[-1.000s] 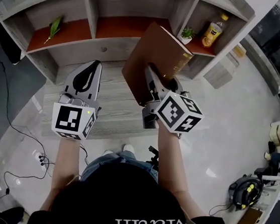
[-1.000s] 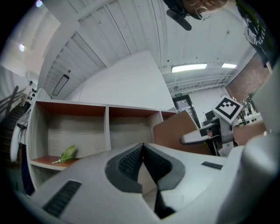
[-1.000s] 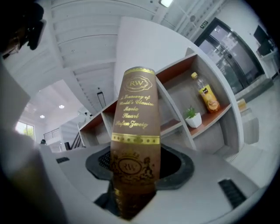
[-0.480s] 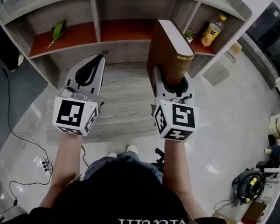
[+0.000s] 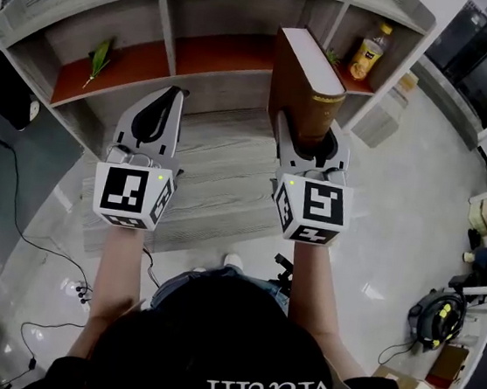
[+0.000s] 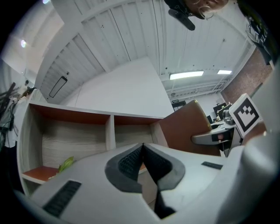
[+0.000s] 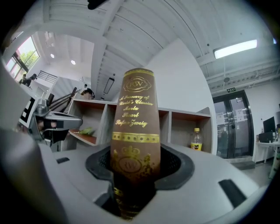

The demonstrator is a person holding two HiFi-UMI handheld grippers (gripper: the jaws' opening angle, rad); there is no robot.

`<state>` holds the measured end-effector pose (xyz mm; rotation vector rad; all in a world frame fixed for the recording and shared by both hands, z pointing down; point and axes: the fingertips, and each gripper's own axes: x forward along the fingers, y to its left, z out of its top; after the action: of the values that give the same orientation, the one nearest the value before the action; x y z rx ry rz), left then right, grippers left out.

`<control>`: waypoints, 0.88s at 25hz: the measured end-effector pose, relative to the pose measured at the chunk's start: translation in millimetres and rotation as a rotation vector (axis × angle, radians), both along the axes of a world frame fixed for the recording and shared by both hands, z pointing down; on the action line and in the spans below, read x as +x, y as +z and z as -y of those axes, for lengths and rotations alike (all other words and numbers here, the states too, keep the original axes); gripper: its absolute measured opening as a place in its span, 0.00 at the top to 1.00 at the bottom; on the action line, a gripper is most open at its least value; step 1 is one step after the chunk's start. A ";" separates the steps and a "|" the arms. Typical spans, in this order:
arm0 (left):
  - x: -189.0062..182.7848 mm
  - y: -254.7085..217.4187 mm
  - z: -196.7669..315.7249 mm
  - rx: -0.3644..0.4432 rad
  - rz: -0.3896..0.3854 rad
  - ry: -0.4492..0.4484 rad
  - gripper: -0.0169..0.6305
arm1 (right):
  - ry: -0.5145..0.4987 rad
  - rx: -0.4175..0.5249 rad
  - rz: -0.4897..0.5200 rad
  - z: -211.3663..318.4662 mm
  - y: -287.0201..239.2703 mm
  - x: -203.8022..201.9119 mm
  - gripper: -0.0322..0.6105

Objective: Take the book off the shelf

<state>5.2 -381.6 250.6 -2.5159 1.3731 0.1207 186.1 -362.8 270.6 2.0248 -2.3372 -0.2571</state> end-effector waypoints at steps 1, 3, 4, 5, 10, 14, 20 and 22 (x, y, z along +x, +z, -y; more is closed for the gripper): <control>-0.5 -0.5 0.6 0.000 -0.001 -0.001 0.96 | 0.003 0.001 -0.003 0.7 -0.8 0.1 0.59; -1.4 -0.9 1.1 0.001 -0.002 -0.002 0.96 | 0.006 0.001 -0.014 2.0 -1.4 -0.8 0.59; -1.6 -0.8 1.1 0.002 -0.001 -0.002 0.96 | 0.006 0.002 -0.018 2.4 -1.5 -1.5 0.59; -1.9 -0.8 1.2 0.002 -0.001 -0.003 0.96 | 0.005 0.003 -0.021 2.6 -1.8 -2.2 0.59; -3.3 -2.7 1.9 0.005 -0.003 -0.009 0.96 | -0.002 0.010 -0.024 2.6 -4.6 -3.9 0.59; -4.5 -3.6 4.3 0.006 -0.006 -0.014 0.96 | -0.001 0.013 -0.026 3.3 -5.2 -3.5 0.59; -4.4 -4.2 7.0 0.008 -0.014 -0.013 0.96 | 0.003 0.014 -0.032 3.6 -5.2 -2.5 0.59; -4.0 -4.2 7.6 0.008 -0.016 -0.013 0.96 | 0.003 0.014 -0.032 3.4 -4.9 -1.6 0.59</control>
<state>1.2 -389.2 246.4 -2.5049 1.3916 0.1433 184.5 -366.1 265.7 2.0148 -2.3193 -0.3045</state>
